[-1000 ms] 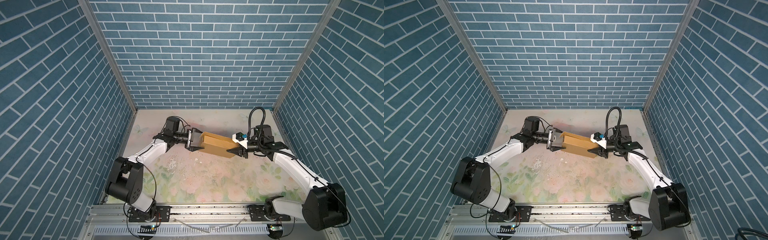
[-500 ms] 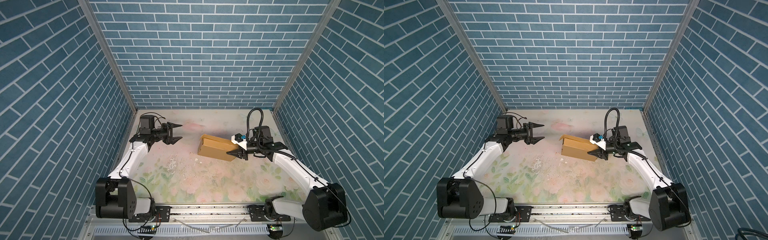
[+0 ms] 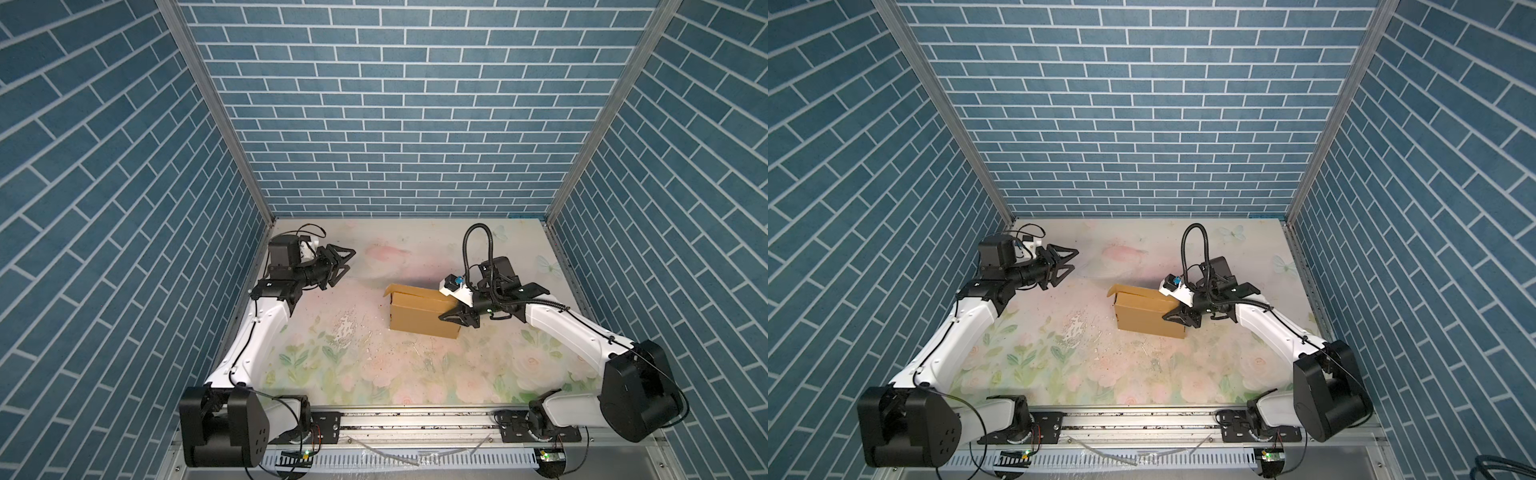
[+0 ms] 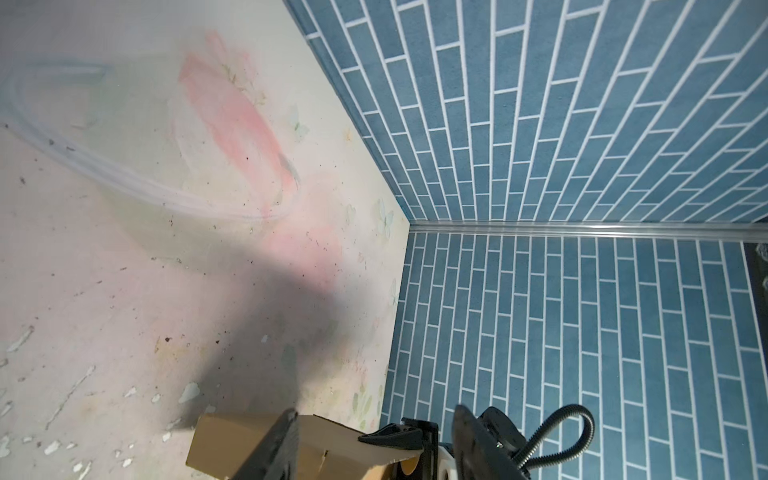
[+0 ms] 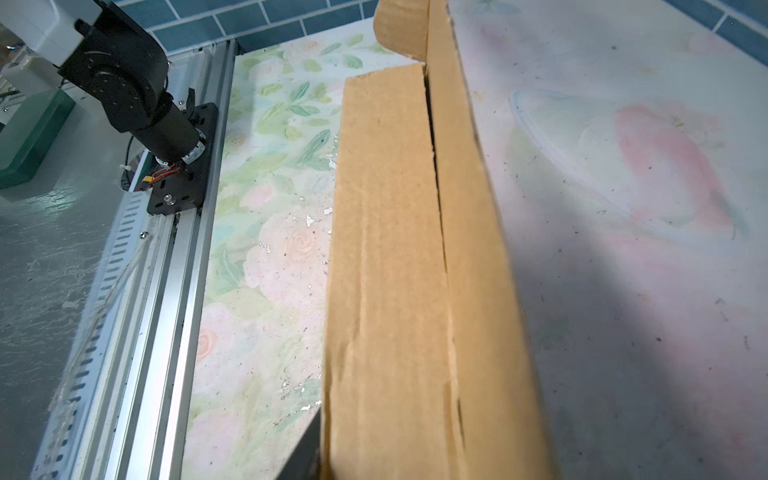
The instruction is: Fold the paper box
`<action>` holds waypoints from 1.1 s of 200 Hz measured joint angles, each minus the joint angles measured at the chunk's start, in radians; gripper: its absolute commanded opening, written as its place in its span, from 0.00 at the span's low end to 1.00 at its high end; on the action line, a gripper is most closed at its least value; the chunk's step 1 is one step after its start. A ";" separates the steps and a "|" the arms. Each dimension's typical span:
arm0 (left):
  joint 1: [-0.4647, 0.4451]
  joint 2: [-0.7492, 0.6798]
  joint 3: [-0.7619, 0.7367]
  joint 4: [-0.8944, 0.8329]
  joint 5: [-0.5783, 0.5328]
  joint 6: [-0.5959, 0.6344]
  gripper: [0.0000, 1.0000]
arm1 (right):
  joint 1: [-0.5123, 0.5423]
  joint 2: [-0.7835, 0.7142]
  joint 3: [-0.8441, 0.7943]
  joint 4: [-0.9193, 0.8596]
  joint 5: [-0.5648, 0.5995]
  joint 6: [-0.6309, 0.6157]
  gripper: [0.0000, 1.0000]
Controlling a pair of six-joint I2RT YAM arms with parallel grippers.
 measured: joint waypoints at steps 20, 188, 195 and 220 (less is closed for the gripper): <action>-0.003 -0.028 -0.038 0.015 -0.013 0.073 0.58 | 0.026 0.026 0.000 0.018 0.034 0.030 0.19; -0.246 0.005 -0.085 -0.027 -0.084 0.478 0.56 | 0.097 0.087 0.036 0.094 0.108 0.096 0.18; -0.256 0.005 -0.085 -0.029 -0.089 0.481 0.56 | 0.097 0.087 0.036 0.095 0.108 0.096 0.18; -0.282 0.005 -0.085 -0.044 -0.110 0.494 0.55 | 0.097 0.087 0.035 0.097 0.110 0.097 0.18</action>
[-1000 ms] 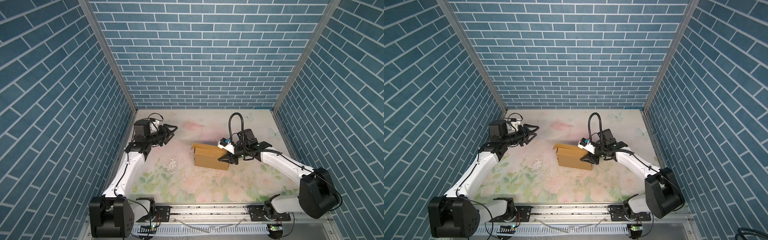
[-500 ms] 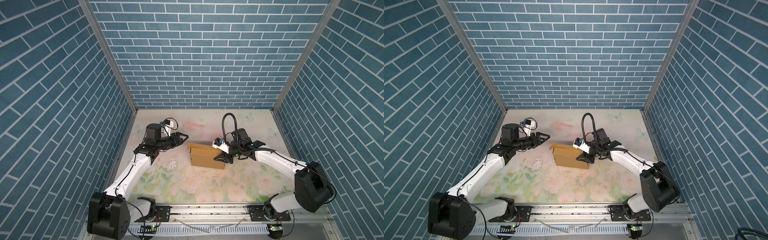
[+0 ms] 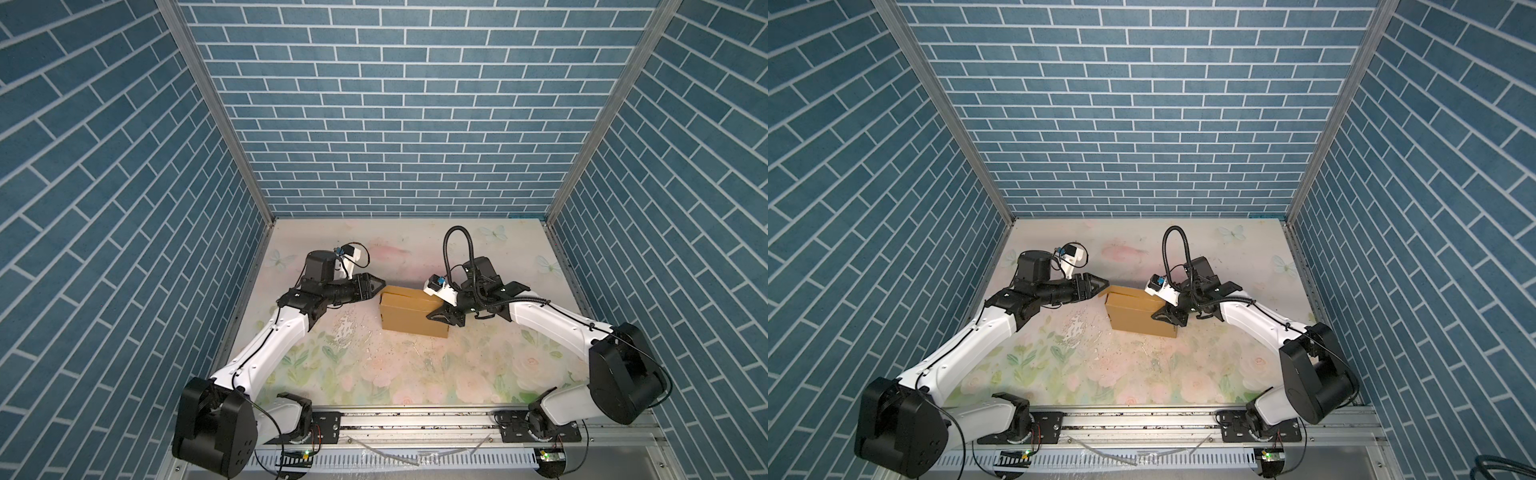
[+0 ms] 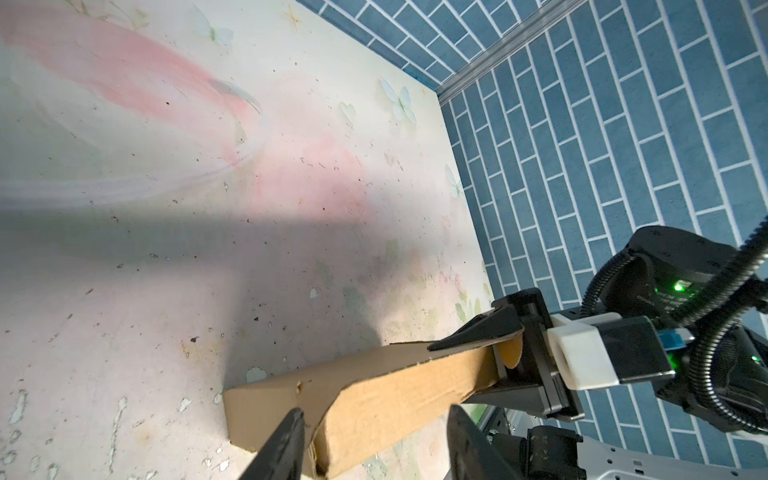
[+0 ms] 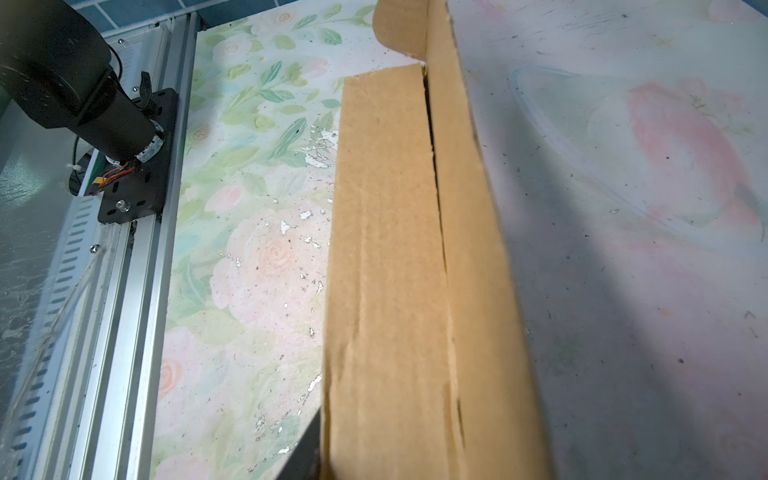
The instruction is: Fold the paper box
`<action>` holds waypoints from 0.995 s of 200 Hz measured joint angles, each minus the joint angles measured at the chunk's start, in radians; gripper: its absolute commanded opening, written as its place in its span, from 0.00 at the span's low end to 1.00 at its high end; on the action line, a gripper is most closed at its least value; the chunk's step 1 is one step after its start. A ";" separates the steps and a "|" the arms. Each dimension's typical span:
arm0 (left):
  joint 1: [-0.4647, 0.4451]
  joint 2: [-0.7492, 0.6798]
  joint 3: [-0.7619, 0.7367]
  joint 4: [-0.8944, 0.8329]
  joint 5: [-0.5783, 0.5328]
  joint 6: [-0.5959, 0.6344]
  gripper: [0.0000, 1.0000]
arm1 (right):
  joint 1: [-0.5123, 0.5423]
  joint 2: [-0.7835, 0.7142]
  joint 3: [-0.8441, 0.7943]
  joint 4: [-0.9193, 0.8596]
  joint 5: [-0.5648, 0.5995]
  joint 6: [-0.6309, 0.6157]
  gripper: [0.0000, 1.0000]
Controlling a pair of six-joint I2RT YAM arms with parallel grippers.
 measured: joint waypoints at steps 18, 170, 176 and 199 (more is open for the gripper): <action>-0.008 0.000 0.000 -0.008 -0.018 0.008 0.54 | 0.000 0.000 -0.004 0.005 0.000 0.000 0.18; -0.070 0.032 -0.024 0.035 -0.071 -0.035 0.37 | 0.000 -0.001 -0.010 0.018 0.001 0.026 0.18; -0.070 0.032 -0.024 0.035 -0.073 -0.036 0.36 | 0.000 -0.001 -0.010 0.018 0.001 0.026 0.18; -0.071 0.032 -0.024 0.035 -0.086 -0.036 0.36 | 0.000 -0.001 -0.010 0.018 0.001 0.026 0.18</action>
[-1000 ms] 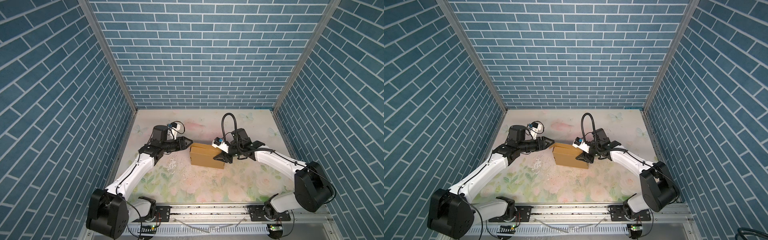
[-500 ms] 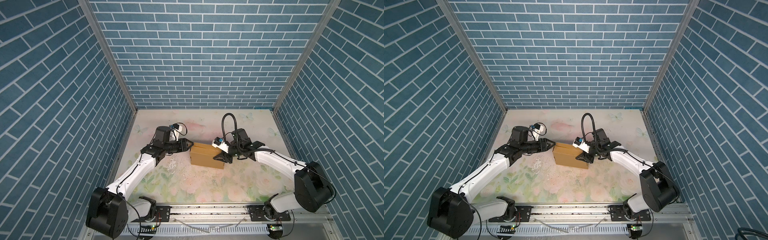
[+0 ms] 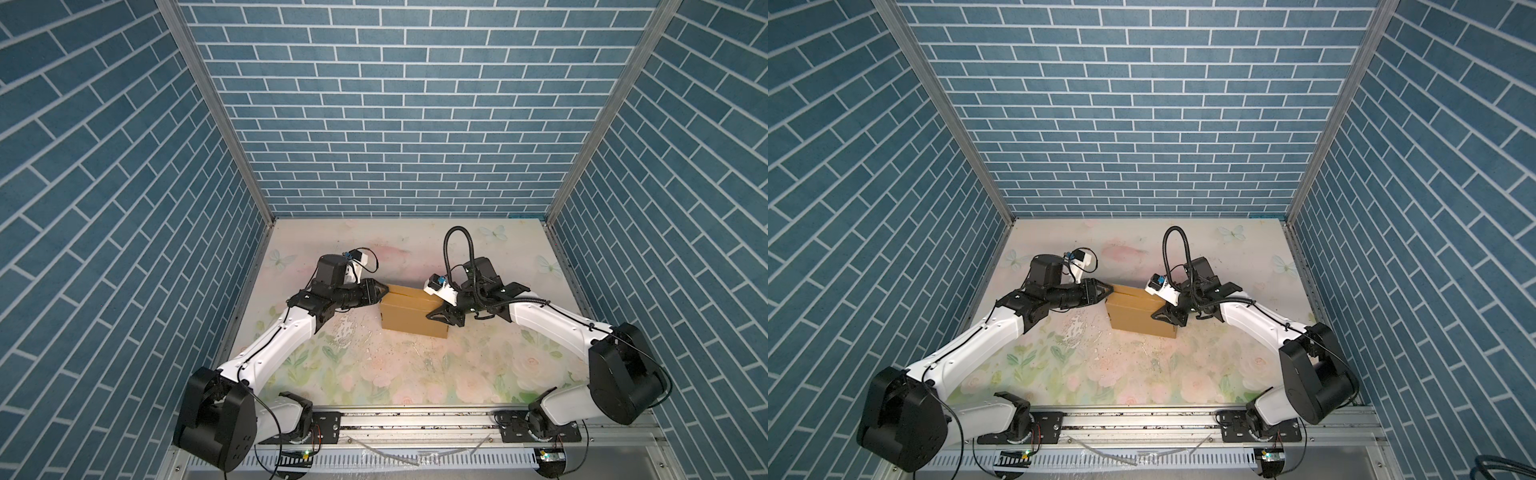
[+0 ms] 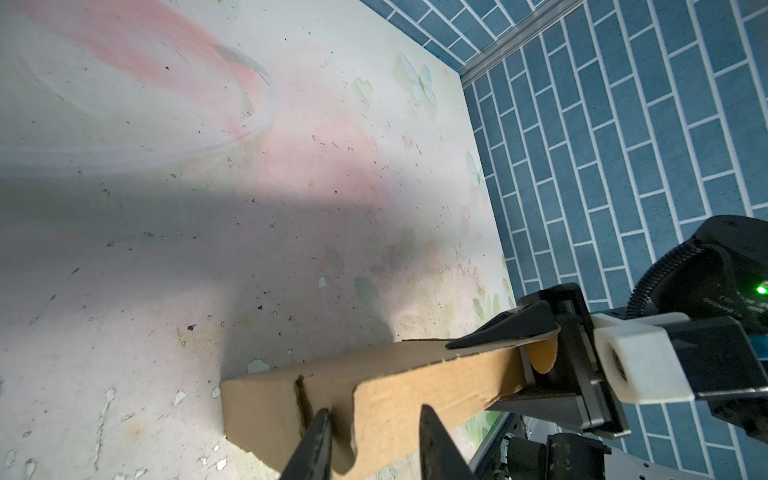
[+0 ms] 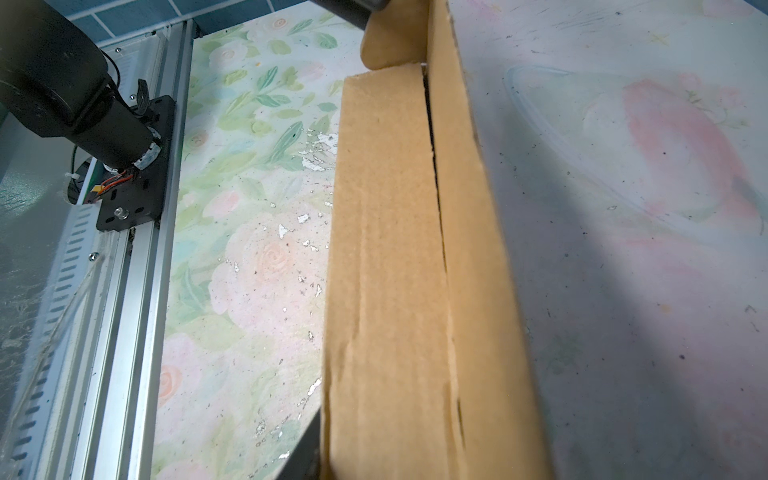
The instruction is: Fold the paper box
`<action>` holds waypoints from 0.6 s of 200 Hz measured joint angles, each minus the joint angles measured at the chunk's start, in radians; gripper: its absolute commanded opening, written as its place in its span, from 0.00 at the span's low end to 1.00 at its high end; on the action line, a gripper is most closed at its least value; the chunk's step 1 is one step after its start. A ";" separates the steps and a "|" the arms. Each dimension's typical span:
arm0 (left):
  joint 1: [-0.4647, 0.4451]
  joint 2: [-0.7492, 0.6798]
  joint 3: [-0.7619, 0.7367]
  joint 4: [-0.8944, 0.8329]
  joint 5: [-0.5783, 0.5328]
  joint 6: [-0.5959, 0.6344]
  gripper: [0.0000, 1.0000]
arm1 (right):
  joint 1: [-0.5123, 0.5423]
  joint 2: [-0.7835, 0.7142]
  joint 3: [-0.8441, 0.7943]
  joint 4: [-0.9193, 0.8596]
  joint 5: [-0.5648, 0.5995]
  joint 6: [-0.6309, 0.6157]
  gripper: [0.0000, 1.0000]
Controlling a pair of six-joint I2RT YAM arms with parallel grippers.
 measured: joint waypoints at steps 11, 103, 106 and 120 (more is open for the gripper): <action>0.000 0.000 0.000 0.000 -0.005 0.000 0.34 | 0.000 0.000 0.000 0.000 0.000 0.000 0.18; -0.004 0.000 -0.023 0.010 -0.043 -0.006 0.26 | 0.000 -0.001 -0.002 0.001 0.002 0.000 0.16; -0.004 0.000 -0.024 0.010 -0.044 -0.008 0.25 | 0.000 -0.001 -0.002 0.001 0.002 0.000 0.16; -0.005 -0.002 -0.028 0.009 -0.050 -0.009 0.25 | 0.000 -0.001 -0.002 0.001 0.003 0.000 0.16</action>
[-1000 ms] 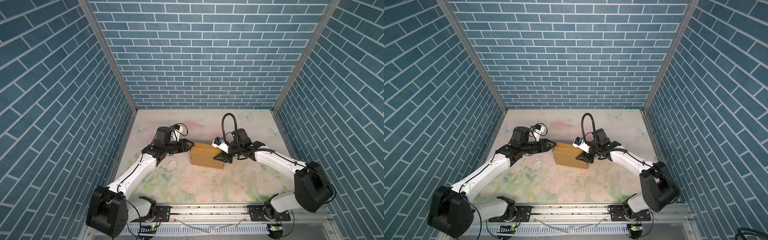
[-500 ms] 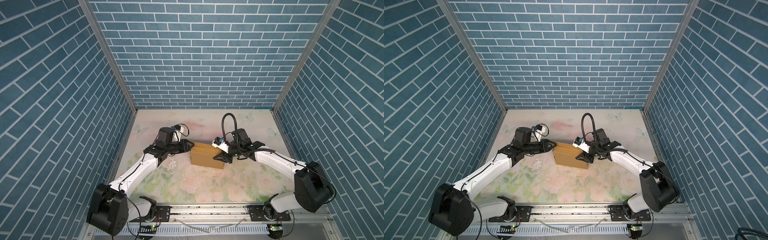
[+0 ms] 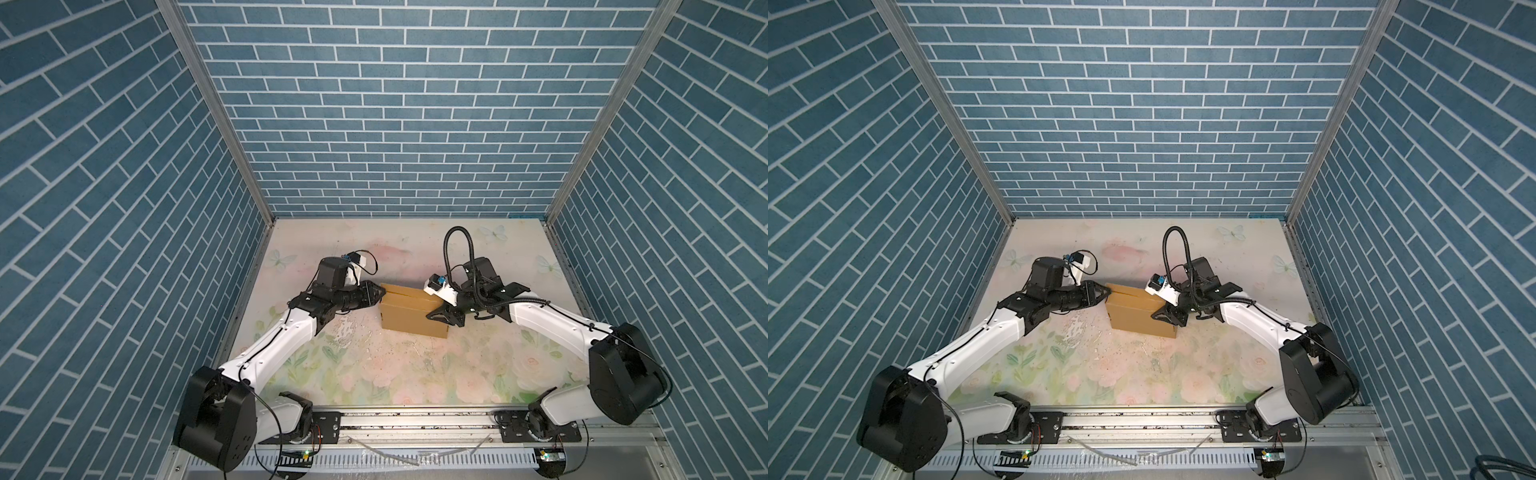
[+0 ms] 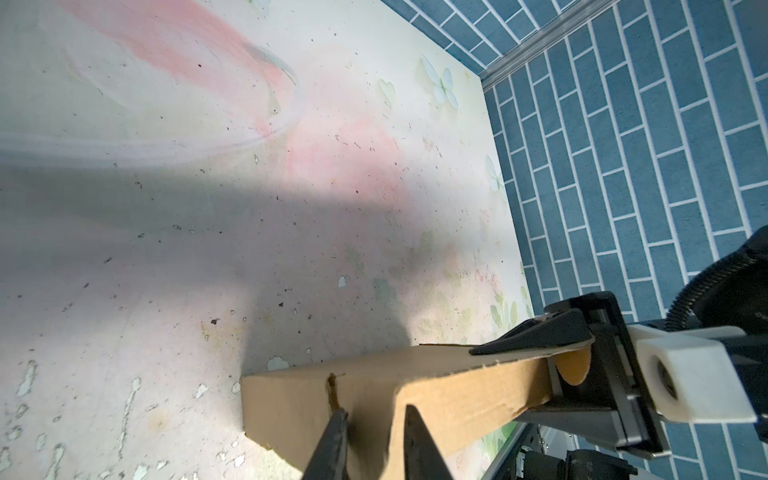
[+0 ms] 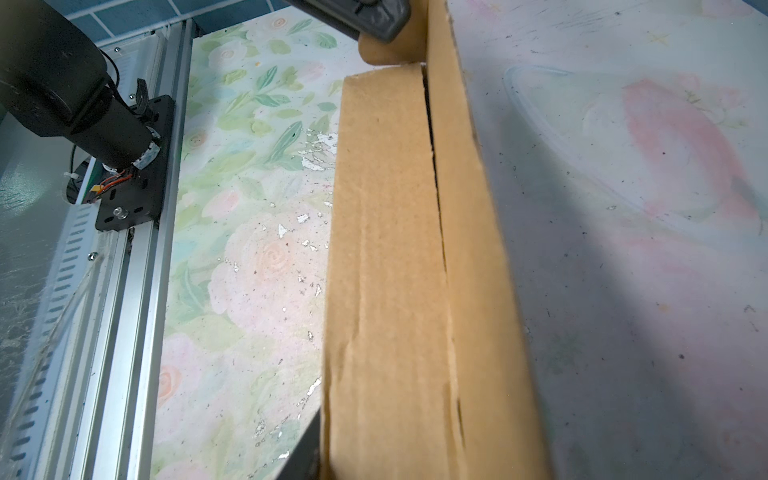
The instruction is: Fold the paper box
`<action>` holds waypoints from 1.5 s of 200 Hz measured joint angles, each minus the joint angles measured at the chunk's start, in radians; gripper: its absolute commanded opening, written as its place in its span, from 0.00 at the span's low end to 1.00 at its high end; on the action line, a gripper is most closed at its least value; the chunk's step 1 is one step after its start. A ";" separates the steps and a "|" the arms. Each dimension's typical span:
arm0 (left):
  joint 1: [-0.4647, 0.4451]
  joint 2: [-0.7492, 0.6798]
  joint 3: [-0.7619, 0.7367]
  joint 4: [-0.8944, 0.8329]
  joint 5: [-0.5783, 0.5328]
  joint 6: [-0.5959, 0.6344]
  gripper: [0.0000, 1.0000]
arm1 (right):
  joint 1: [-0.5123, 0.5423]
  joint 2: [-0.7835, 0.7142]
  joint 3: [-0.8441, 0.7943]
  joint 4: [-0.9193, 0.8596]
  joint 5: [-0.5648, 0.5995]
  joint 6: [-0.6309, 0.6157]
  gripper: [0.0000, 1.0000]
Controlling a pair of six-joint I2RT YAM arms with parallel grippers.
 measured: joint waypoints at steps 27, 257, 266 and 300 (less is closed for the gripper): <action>-0.001 -0.022 0.000 -0.005 -0.020 0.000 0.25 | 0.000 -0.002 -0.003 0.002 0.000 0.000 0.16; -0.016 -0.041 0.029 -0.069 -0.046 0.002 0.05 | 0.000 -0.007 -0.011 0.011 0.003 0.019 0.16; -0.019 -0.040 0.029 -0.070 -0.048 0.002 0.05 | 0.000 -0.009 -0.012 0.010 0.004 0.022 0.16; -0.025 -0.037 0.039 -0.077 -0.070 0.002 0.04 | 0.000 -0.009 -0.012 0.010 0.004 0.025 0.16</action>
